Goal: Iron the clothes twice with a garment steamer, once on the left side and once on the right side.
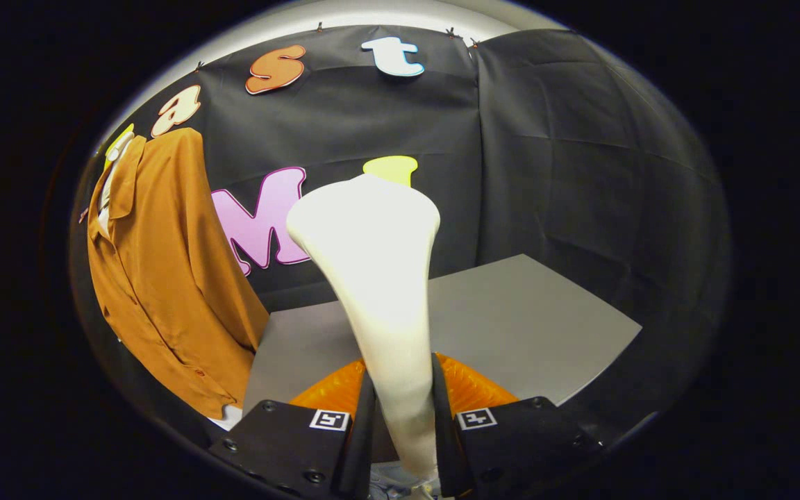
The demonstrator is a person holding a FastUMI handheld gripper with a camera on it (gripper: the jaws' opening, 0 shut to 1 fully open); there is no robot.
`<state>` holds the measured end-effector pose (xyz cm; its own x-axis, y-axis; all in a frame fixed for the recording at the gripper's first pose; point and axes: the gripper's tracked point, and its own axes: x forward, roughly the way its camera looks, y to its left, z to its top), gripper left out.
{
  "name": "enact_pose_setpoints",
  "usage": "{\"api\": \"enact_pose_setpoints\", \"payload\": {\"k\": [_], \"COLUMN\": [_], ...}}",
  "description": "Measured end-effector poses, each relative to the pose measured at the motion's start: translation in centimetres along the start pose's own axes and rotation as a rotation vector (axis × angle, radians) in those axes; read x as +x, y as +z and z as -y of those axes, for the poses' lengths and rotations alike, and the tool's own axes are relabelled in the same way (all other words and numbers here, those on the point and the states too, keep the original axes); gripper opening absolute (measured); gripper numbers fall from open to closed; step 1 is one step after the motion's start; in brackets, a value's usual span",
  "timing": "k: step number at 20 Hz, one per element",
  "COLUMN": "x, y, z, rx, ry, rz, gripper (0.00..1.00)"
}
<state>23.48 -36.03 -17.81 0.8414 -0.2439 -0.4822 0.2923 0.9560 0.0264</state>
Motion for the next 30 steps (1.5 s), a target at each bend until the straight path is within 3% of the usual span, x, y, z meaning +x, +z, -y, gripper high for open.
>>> {"api": "enact_pose_setpoints", "payload": {"k": [6,16,23,30], "x": [-3.7,-8.3,-7.8,-5.5], "y": [-1.0,-0.2,0.6,0.2], "z": [-4.0,-17.8,-26.4,-29.9], "rx": [-0.004,-0.069,-0.106,-0.121], "ry": [-0.066,-0.056,-0.005,0.005], "rz": [0.026,0.130,0.178,0.145], "gripper": [0.42,0.41,0.41,0.41]}}
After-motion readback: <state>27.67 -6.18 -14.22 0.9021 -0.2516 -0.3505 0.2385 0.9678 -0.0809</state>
